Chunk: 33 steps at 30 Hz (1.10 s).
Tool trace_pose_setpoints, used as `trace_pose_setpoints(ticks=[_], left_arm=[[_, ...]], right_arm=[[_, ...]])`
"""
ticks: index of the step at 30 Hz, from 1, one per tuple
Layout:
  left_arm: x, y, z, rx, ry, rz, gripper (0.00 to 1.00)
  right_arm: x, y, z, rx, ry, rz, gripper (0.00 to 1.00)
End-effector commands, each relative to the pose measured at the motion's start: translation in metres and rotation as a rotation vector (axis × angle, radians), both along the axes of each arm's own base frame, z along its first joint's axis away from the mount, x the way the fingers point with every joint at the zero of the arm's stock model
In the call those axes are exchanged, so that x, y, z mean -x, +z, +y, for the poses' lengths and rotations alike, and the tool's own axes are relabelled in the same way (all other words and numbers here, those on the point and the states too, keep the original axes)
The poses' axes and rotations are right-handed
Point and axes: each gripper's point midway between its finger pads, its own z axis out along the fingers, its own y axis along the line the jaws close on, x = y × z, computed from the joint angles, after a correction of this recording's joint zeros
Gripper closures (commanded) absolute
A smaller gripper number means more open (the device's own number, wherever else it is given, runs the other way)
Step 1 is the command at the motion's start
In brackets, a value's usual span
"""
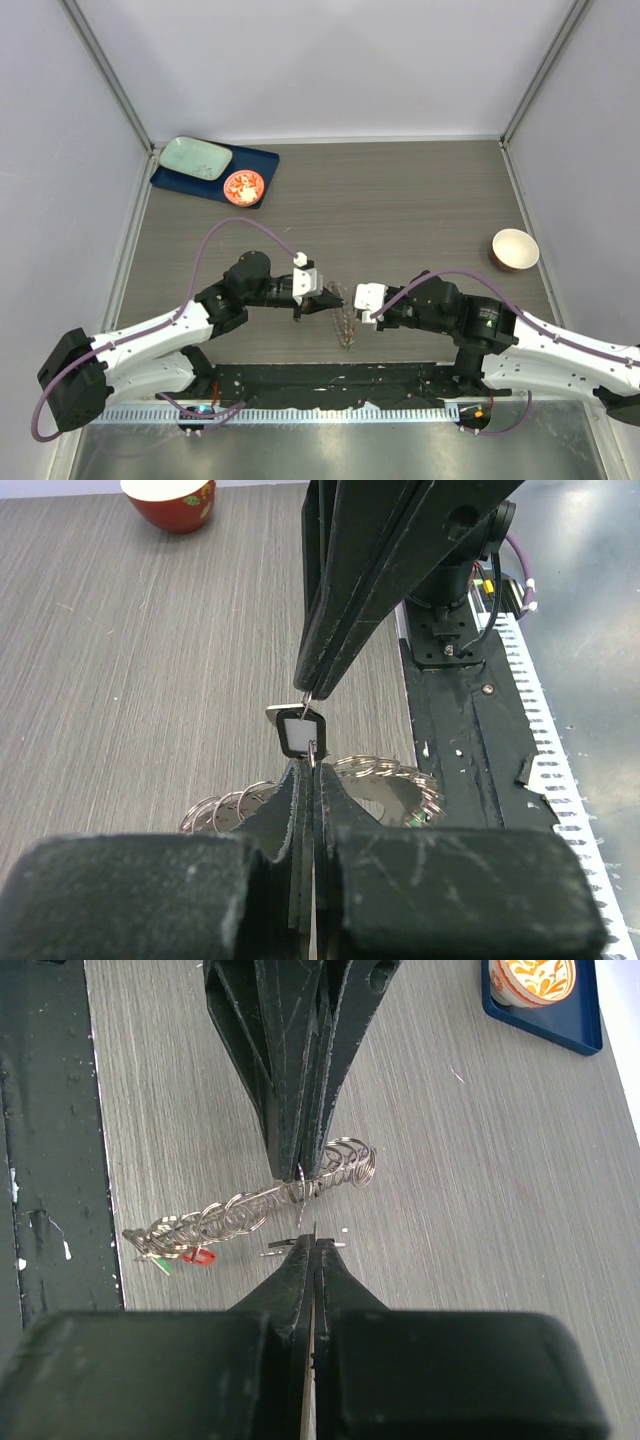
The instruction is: Put the keys on the keyring
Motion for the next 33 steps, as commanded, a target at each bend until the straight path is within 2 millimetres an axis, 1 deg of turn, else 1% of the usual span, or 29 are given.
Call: trace_pose_setpoints(ticks=[1, 5, 6, 17, 24, 33], left_arm=[[0.0004, 0.0405, -0.0079, 0.097, -0.033, -0.078, 1.0], [0.0013, 0.0384, -0.0088, 0.092, -0.037, -0.076, 1.0], [0.0011, 0.038, -0.0087, 0.09, -0.035, -0.075, 1.0], [0.0035, 0.0357, -0.011, 0.082, -0.046, -0.068, 1.0], [0.0053, 0.0375, -0.0111, 0.084, -0.05, -0.075, 1.0], [0.0032, 0.0332, -0.0108, 0.068, -0.039, -0.077, 1.0]], right_arm=[[0.0004, 0.0203, 0.0087, -0.064, 0.016, -0.023, 0.99], [0.0005, 0.0187, 0.0095, -0.058, 0.017, -0.02, 0.99], [0.0055, 0.0187, 0.0128, -0.064, 0.048, -0.009, 0.99], [0.007, 0.0207, 0.0162, -0.089, 0.054, -0.002, 0.99], [0.0061, 0.021, 0.0156, -0.089, 0.045, -0.001, 0.99], [0.0048, 0.0202, 0.0113, -0.083, 0.028, -0.002, 0.99]])
